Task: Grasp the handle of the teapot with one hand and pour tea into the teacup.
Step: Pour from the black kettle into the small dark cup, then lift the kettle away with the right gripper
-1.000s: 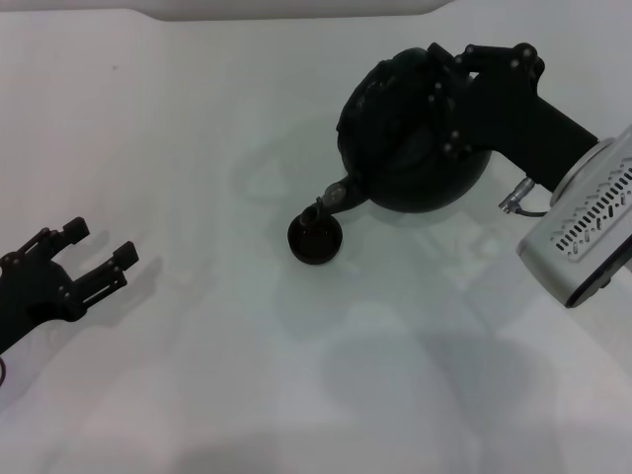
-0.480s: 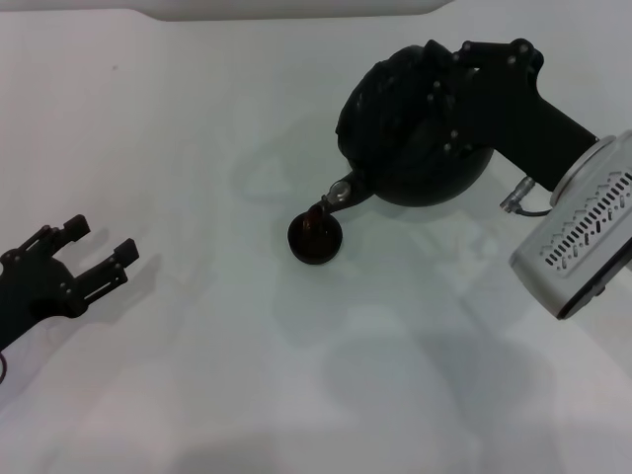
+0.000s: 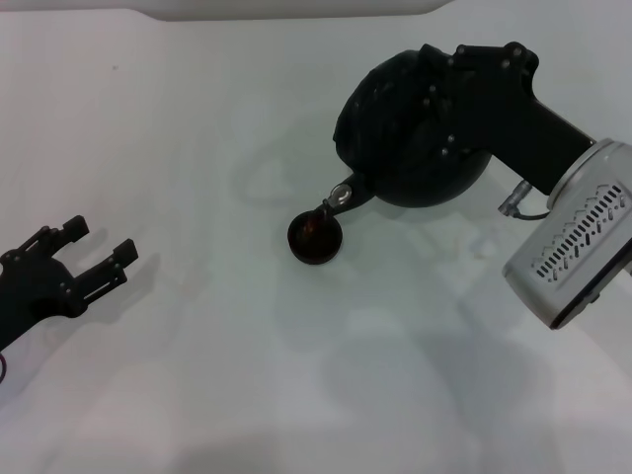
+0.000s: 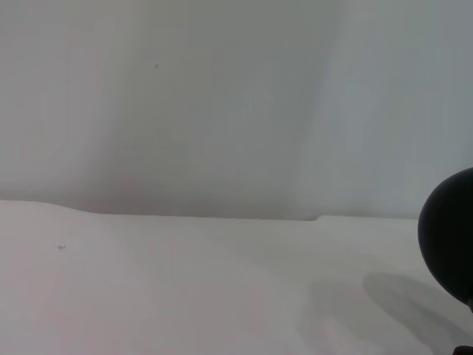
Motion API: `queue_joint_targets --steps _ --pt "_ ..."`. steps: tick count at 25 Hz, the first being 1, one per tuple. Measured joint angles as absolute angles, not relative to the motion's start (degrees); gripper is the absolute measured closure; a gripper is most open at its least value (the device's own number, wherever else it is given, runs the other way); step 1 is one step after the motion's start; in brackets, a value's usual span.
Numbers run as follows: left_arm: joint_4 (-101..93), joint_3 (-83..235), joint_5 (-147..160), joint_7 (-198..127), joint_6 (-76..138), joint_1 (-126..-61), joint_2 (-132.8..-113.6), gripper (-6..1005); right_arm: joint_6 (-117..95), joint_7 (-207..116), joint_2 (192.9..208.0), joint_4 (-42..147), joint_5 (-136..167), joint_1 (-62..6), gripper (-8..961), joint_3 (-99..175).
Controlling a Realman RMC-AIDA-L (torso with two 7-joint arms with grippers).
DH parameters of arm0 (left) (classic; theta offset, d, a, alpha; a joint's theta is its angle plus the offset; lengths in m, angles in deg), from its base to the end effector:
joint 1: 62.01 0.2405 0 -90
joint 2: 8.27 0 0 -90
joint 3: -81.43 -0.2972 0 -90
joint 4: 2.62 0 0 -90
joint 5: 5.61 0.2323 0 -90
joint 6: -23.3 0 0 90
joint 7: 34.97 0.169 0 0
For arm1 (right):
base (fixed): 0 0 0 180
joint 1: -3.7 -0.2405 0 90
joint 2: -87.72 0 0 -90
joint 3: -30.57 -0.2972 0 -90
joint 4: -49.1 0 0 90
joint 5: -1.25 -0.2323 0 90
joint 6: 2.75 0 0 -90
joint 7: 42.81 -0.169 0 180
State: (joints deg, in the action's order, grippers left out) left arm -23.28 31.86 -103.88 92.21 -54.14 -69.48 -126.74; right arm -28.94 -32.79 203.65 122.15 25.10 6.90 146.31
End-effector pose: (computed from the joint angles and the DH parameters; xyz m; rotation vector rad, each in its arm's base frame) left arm -0.4230 0.2522 -0.0597 -2.1643 -0.8501 -0.7428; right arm 0.2422 0.3226 -0.0855 -2.0398 -0.3573 0.2474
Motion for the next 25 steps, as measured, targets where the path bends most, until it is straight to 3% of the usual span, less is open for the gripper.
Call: queue_joint_targets --steps 25 --pt "-23.18 31.86 -103.52 92.21 -52.64 -70.44 -126.74 166 -29.19 -33.15 203.58 120.54 22.93 6.1 857 145.71"
